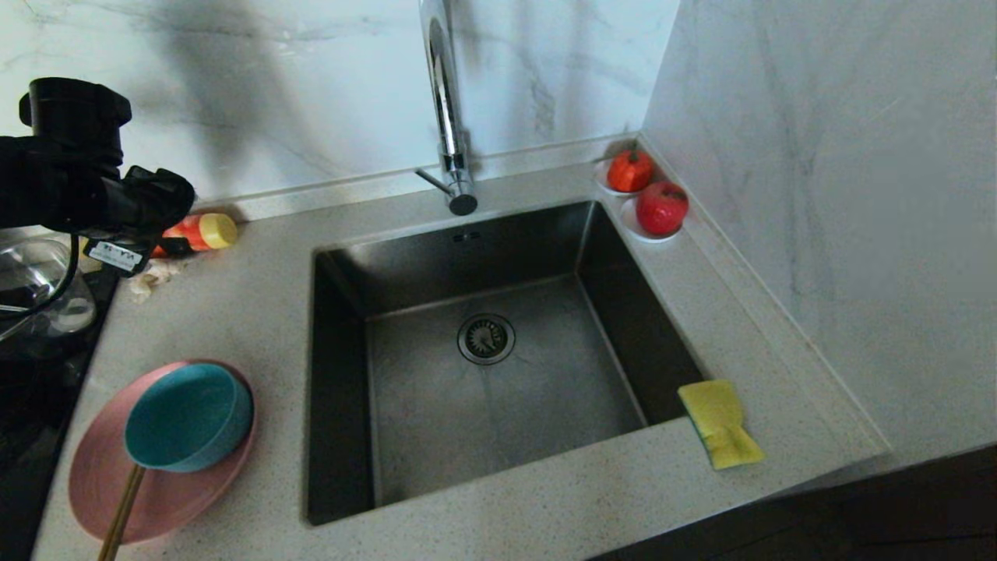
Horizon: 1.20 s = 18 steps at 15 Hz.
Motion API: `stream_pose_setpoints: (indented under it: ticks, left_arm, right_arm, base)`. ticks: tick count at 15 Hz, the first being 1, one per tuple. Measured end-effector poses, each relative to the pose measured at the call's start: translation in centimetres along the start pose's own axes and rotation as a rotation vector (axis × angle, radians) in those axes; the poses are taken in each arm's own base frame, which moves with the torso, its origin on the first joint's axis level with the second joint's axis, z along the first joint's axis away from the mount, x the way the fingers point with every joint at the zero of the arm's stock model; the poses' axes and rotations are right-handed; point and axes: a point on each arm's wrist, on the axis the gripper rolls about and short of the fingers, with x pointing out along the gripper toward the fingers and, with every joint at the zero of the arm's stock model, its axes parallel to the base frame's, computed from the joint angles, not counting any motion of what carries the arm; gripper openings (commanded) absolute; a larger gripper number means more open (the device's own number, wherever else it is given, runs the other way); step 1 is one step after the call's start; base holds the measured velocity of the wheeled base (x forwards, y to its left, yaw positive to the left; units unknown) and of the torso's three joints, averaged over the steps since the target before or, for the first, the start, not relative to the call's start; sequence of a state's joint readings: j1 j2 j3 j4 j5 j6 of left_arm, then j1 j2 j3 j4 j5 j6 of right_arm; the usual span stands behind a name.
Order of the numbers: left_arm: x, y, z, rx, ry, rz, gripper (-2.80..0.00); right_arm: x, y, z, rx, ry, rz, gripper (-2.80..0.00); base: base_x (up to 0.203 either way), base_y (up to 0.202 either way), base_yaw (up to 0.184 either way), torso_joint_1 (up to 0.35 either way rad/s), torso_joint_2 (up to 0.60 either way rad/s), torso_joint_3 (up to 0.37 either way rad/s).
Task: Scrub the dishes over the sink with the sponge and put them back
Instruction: Grab the dish soap
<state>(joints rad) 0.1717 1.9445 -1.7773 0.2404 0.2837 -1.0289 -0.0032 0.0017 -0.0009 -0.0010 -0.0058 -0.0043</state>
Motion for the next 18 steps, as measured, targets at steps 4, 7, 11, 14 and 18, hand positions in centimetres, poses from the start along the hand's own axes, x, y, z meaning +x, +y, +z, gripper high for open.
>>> stream_pose_setpoints:
  ticks: [4,7,11,14,18]
  left_arm:
    - [-0.2,-2.2,1.5,-0.224,-0.105,-0.203,0.00]
    - [0.5,-2.8,1.6,-0.294,-0.140,-0.282,0.00]
    - [2.4,-1.5,1.8,-0.415,-0.138,-0.248,0.00]
    - [3.9,-0.3,1.9,-0.460,-0.140,-0.203,0.00]
    - [5.3,1.3,2.2,-0.501,-0.149,-0.155,0.00]
  right_arm:
    - [0.0,0.0,0.0,0.000,-0.001,0.000,-2.80]
    - [0.0,0.0,0.0,0.000,-0.001,0.000,-2.80]
    - [0.0,0.0,0.0,0.000,-0.001,0.000,-2.80]
    - [0.0,0.0,0.0,0.000,-0.001,0.000,-2.80]
    - [0.0,0.0,0.0,0.000,-0.001,0.000,-2.80]
  base:
    - [0.000,0.000,0.000,0.000,0.00,0.000]
    - [0.000,0.000,0.000,0.000,0.00,0.000]
    - [0.000,0.000,0.000,0.000,0.00,0.000]
    - [0.000,0.000,0.000,0.000,0.00,0.000]
    - [0.000,0.000,0.000,0.000,0.00,0.000]
